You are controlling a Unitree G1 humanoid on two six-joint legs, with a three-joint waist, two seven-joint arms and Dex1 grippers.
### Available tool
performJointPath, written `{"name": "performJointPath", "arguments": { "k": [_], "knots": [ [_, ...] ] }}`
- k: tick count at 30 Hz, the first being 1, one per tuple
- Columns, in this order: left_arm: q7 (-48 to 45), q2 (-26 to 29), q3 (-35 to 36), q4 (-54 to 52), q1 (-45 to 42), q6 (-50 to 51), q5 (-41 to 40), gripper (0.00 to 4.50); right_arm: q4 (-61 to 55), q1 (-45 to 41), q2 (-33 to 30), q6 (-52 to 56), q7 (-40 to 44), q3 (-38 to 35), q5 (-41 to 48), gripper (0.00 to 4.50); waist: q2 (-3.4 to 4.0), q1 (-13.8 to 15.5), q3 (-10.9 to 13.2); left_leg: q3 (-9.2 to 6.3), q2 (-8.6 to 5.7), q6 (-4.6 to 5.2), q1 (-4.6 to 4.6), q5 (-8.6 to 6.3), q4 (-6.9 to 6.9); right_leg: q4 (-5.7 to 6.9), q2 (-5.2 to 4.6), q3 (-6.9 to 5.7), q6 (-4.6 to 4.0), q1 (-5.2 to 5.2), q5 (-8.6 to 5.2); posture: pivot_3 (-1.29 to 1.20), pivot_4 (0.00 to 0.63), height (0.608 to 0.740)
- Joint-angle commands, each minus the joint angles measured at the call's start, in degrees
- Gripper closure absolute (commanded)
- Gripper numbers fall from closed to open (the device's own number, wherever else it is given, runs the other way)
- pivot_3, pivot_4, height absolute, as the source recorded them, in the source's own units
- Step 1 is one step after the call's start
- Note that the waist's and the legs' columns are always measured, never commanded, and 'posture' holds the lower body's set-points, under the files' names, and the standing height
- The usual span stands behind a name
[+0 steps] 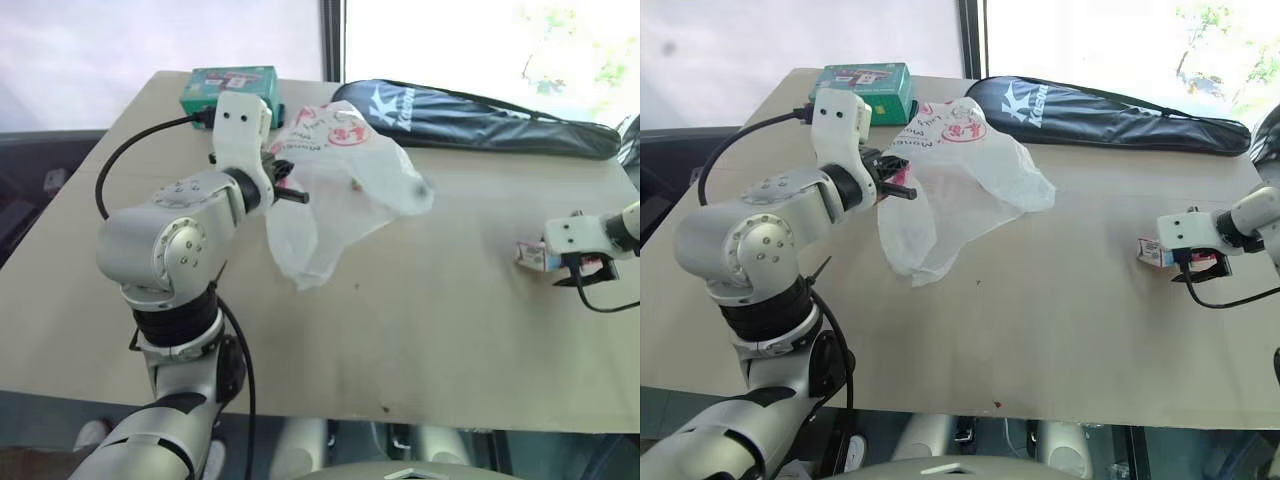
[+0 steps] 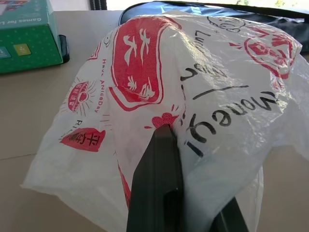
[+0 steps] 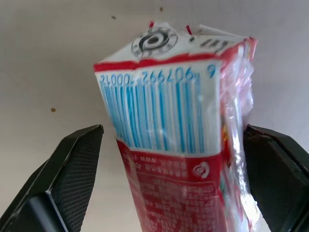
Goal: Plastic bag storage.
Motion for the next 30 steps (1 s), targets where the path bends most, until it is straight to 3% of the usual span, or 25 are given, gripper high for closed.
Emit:
{"name": "performJointPath", "arguments": {
  "k": [1,5,6,8,11,13,18,22,26,30],
  "knots": [
    [0.0,0.5,-0.5,-1.9,-0.1,-1.4,0.2,4.5,-3.2,2.0,-1.2,1.4,-2.9,-2.2,-1.0,0.05,0.01,-0.1,0.0,0.0,0.0,0.0,0.0,0.0,-0.02,0.0,0.0,-0.01,0.0,0.0,0.0,0.0,0.15,0.74],
    [-0.2,0.5,-0.9,-1.4,-0.1,-2.1,0.3,4.5,-6.7,4.3,-1.2,3.8,-7.1,-4.4,-1.7,0.05,0.02,0.0,0.0,-0.01,0.0,0.0,0.01,0.0,-0.02,0.01,0.0,-0.02,0.0,-0.01,0.0,0.0,0.15,0.74],
    [-0.2,0.5,-0.9,-1.2,-0.1,-2.3,0.3,4.5,-7.6,4.9,-1.4,4.3,-7.6,-4.8,-1.6,0.28,0.02,0.0,0.0,0.0,0.0,0.0,0.01,0.0,-0.02,0.01,-0.01,-0.02,0.0,-0.01,0.0,0.0,0.15,0.74],
    [-0.4,0.6,-1.2,-0.8,-0.2,-2.8,0.3,4.5,-9.4,5.7,-1.7,5.7,-8.2,-5.5,-1.5,0.91,0.03,0.0,0.0,0.0,-0.02,0.0,0.0,0.0,-0.02,0.01,-0.02,-0.01,0.0,-0.01,0.0,0.0,0.15,0.74],
    [-0.5,0.4,-1.2,-0.3,-0.2,-3.2,0.1,4.5,-12.1,7.1,-2.1,7.5,-8.9,-6.6,-1.3,2.51,0.04,0.0,0.0,-0.01,-0.03,0.0,0.0,0.0,-0.03,0.02,-0.02,-0.04,0.0,-0.01,0.0,0.0,0.15,0.74],
    [-0.5,0.3,-1.1,-0.1,-0.3,-3.4,0.1,4.5,-14.3,7.7,-2.3,8.1,-10.4,-7.6,-1.3,3.34,0.04,0.0,0.0,-0.02,-0.02,0.0,0.0,0.0,-0.03,0.01,-0.02,-0.04,0.0,-0.02,-0.01,0.0,0.15,0.74],
    [-0.7,0.0,-0.5,0.5,-0.5,-3.6,-0.1,4.5,-27.3,9.8,-3.8,16.0,-9.0,-12.5,2.9,3.34,0.23,-0.1,0.1,0.0,-0.03,0.0,-0.05,0.0,-0.03,0.03,-0.03,-0.02,0.01,-0.08,0.0,0.0,0.15,0.74],
    [-0.4,-1.3,0.9,1.1,-1.6,-2.9,-0.5,4.5,-47.0,12.4,-3.2,34.9,-3.4,-17.9,14.7,3.34,0.4,0.0,0.2,0.02,-0.03,0.0,-0.09,0.0,-0.04,0.08,-0.02,0.0,0.01,-0.18,-0.01,0.0,0.15,0.74],
    [-0.7,-2.9,2.3,2.2,-3.3,-1.7,-1.4,4.5,-67.1,12.7,7.2,54.7,-9.4,-16.2,25.2,3.34,0.31,-0.2,0.2,-0.04,0.02,0.0,-0.11,0.0,-0.05,0.05,0.0,-0.05,0.01,-0.16,0.0,0.0,0.15,0.74],
    [-1.5,-3.1,3.2,2.6,-5.2,-0.3,-2.3,4.5,-72.0,10.3,20.5,66.6,-20.7,-13.8,27.1,3.34,0.33,0.0,0.2,-0.05,0.01,0.0,-0.11,0.0,-0.02,0.15,0.0,-0.05,0.0,-0.2,0.0,0.0,0.15,0.74]
  ]
}}
